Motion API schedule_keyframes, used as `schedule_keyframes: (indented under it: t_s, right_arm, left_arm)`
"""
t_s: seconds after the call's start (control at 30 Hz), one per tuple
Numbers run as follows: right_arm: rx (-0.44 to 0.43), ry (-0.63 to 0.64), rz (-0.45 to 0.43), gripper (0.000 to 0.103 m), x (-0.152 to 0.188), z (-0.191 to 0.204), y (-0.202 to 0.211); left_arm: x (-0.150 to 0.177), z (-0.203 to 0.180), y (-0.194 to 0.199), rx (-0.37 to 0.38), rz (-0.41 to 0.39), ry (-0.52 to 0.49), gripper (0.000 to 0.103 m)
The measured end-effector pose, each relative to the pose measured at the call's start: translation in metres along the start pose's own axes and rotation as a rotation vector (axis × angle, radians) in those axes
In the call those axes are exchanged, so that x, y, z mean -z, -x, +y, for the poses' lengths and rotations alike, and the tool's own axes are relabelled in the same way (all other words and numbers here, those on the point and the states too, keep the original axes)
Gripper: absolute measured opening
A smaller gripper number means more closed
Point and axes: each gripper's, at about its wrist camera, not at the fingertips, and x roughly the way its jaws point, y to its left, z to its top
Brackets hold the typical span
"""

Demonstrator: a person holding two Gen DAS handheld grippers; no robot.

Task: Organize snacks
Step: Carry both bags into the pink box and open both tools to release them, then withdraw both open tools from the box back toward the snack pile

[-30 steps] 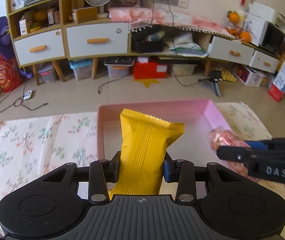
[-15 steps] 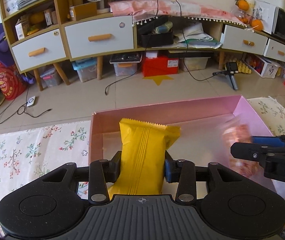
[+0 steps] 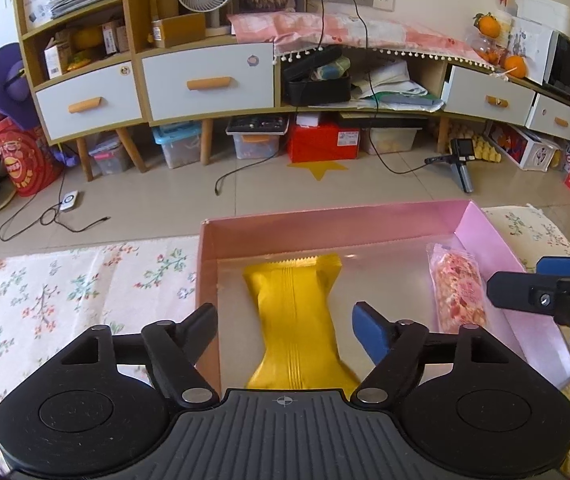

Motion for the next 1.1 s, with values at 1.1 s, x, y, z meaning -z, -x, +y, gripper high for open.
schedule_keyframes:
  t_s: [1.1]
  right_arm:
    - [0.063,0.100,0.027,0.103,0.062,0.029,0.104]
  left_arm:
    - [0.097,0.001,0.143,0.044,0.051,-0.029,0.099]
